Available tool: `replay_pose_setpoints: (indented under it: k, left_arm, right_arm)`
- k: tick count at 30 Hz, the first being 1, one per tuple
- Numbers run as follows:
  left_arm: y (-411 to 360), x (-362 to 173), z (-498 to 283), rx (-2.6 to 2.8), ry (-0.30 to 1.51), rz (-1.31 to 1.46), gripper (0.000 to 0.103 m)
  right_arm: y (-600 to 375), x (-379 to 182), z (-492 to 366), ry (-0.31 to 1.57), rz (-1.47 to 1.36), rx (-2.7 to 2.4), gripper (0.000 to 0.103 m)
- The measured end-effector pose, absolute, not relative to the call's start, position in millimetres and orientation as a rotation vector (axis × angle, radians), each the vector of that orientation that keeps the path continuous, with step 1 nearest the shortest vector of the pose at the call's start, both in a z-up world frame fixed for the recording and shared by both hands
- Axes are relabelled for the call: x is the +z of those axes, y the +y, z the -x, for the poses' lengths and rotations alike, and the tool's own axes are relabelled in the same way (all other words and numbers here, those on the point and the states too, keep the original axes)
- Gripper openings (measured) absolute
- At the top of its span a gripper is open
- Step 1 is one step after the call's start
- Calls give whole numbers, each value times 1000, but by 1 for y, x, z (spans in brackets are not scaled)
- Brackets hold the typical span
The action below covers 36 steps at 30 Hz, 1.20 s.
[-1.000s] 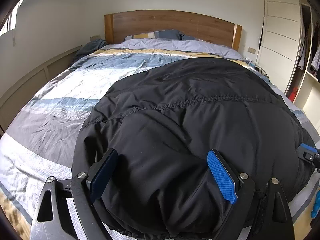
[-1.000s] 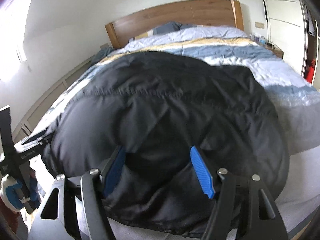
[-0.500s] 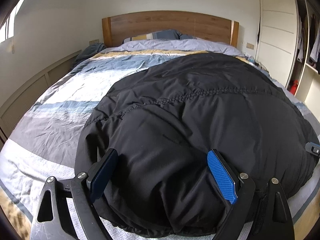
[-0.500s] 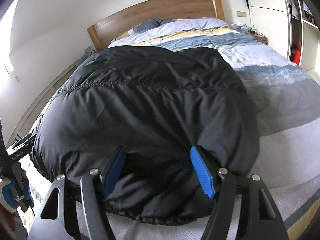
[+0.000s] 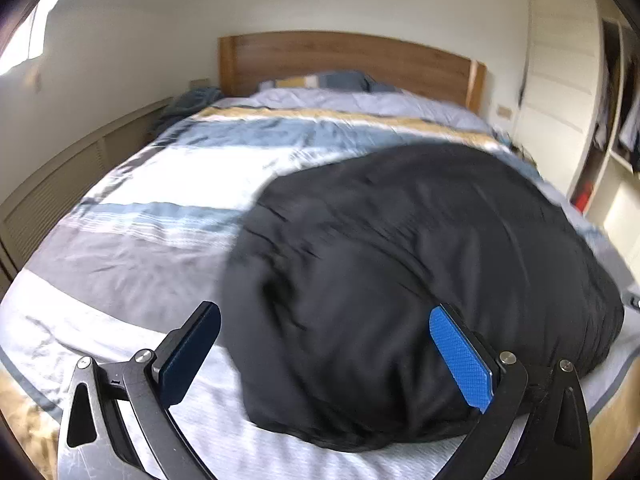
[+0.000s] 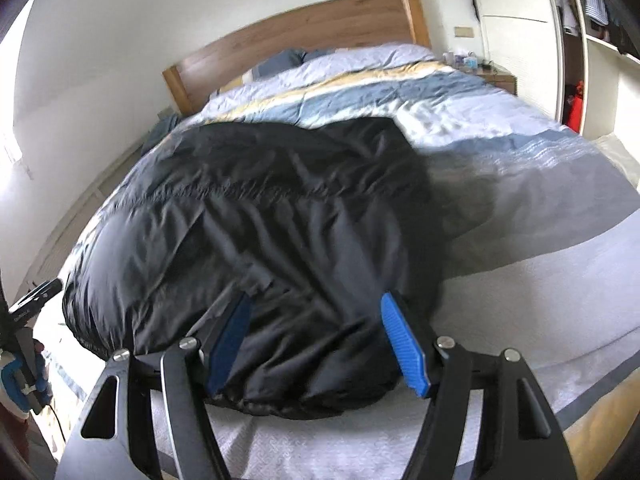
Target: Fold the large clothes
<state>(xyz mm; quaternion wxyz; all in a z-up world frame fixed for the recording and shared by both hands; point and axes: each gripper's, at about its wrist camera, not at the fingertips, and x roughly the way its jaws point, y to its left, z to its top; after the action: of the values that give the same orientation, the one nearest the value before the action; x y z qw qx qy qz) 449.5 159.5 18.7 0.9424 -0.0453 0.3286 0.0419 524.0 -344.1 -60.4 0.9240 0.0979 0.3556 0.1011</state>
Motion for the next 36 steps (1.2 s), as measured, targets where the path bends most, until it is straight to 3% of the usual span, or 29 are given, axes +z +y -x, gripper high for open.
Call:
replay_pose_setpoints:
  k: [7,15,19,21,27,32,33,35,36]
  left_arm:
    - [222,22,-476,124,722,213,102]
    - [243,-38,-533,44,909,312,102]
    - [251,-82,-553,-71,999,424,103]
    - [260,-103,-558,-149,1023,554,103]
    - [263,-129,-555,-416,997,876,102]
    - [243,-131,-553,-457,1009,892,102]
    - [242,-129,-552,-446,1009,893,101]
    - [236,-122,-550,-440,994,898,84]
    - [232,-115,-549,-442,973,890,69]
  right_arm:
    - [-394,-59,-555,765,-342,165,80]
    - [-412,-129,-599,937,-624,228,80]
    - [-417,-171,-611,999,-786,285,96]
    - [-414,-179,-613,1003,-811,321,99]
    - [-381,-183,-623,1050,-855,581,101]
    - [-371,-192,-627,1029,-885,568,103]
    - [-370,-192,-628,1032,-886,561,103]
    - [-369,-190,-627,1046,-873,555,103]
    - [-367,-185,-627,1046,-849,537,101]
